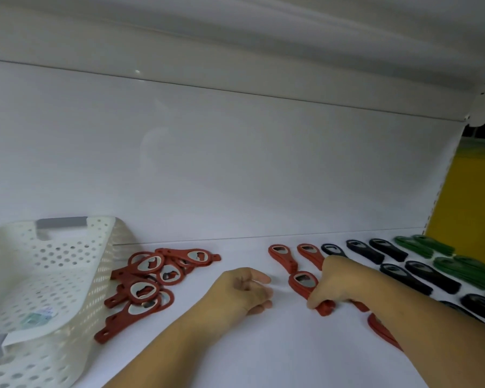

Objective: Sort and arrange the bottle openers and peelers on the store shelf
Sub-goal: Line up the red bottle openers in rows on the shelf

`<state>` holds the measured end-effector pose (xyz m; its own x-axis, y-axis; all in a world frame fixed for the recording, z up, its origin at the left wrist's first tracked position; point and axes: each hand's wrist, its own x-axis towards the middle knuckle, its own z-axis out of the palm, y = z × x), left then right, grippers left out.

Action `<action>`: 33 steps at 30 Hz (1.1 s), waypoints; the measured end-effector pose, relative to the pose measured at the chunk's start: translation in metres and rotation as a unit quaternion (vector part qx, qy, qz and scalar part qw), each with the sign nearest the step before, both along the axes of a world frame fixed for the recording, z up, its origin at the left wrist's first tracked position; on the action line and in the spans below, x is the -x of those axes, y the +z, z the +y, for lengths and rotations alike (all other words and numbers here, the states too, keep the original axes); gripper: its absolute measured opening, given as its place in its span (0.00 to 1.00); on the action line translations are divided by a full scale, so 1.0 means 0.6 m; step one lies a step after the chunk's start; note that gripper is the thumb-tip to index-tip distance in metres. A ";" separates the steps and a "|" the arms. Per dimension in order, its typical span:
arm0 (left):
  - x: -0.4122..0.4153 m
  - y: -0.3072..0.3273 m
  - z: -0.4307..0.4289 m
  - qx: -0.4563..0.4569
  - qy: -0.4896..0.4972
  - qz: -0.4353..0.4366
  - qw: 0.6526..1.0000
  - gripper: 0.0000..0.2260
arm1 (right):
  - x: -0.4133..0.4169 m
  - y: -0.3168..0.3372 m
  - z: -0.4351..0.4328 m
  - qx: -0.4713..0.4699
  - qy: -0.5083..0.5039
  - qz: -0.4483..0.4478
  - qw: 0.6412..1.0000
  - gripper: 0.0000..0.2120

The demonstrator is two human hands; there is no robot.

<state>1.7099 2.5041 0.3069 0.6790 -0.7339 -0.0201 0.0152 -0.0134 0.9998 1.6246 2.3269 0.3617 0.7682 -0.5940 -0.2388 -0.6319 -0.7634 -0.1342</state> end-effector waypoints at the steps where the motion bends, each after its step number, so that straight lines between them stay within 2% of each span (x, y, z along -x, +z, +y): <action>1: 0.001 0.000 -0.001 -0.004 0.001 -0.016 1.000 0.05 | 0.000 0.003 -0.001 0.009 -0.001 -0.001 1.000 0.20; 3: 0.002 -0.001 -0.003 -0.023 0.019 -0.070 0.997 0.05 | 0.000 0.013 -0.001 0.077 0.001 -0.023 0.997 0.23; 5: 0.001 -0.001 -0.004 -0.045 0.060 -0.134 0.988 0.10 | -0.005 0.018 0.000 0.153 0.007 -0.097 0.983 0.24; 6: -0.001 0.000 -0.004 -0.051 0.086 -0.157 0.982 0.12 | -0.010 0.015 0.002 0.143 0.019 -0.157 0.977 0.24; 7: -0.003 0.002 -0.004 -0.053 0.113 -0.173 0.977 0.13 | -0.016 0.008 0.007 0.091 0.035 -0.212 0.972 0.24; 9: -0.011 0.004 -0.001 -0.044 0.174 -0.184 0.966 0.13 | -0.035 -0.020 0.028 -0.063 0.069 -0.277 0.956 0.19; 11: -0.023 0.006 0.003 -0.018 0.240 -0.173 0.955 0.12 | -0.061 -0.053 0.054 -0.166 0.091 -0.285 0.940 0.09; 12: -0.030 0.008 0.007 -0.002 0.271 -0.161 0.949 0.11 | -0.078 -0.069 0.066 -0.190 0.097 -0.280 0.936 0.03; 13: -0.036 0.010 0.011 0.015 0.298 -0.147 0.943 0.10 | -0.096 -0.081 0.077 -0.200 0.107 -0.276 0.934 0.02; 16: -0.054 0.013 0.023 0.065 0.365 -0.099 0.924 0.08 | -0.156 -0.099 0.100 -0.147 0.154 -0.269 0.939 0.16; 18: -0.066 0.012 0.032 0.087 0.403 -0.072 0.908 0.09 | -0.184 -0.101 0.113 -0.089 0.187 -0.261 0.943 0.22; 21: -0.081 0.011 0.039 0.108 0.438 -0.046 0.891 0.11 | -0.205 -0.112 0.124 -0.023 0.210 -0.272 0.939 0.20; 23: -0.086 0.013 0.039 0.114 0.447 -0.043 0.886 0.09 | -0.213 -0.118 0.124 -0.026 0.219 -0.298 0.929 0.18; 26: -0.085 0.011 0.033 0.114 0.439 -0.072 0.889 0.08 | -0.224 -0.122 0.120 -0.041 0.232 -0.320 0.918 0.16; 29: -0.070 0.011 0.021 0.094 0.408 -0.118 0.900 0.07 | -0.231 -0.125 0.120 -0.045 0.260 -0.305 0.915 0.16; 33: -0.037 0.001 0.006 -0.013 0.363 -0.235 0.902 0.16 | -0.227 -0.129 0.121 -0.058 0.274 -0.324 0.904 0.12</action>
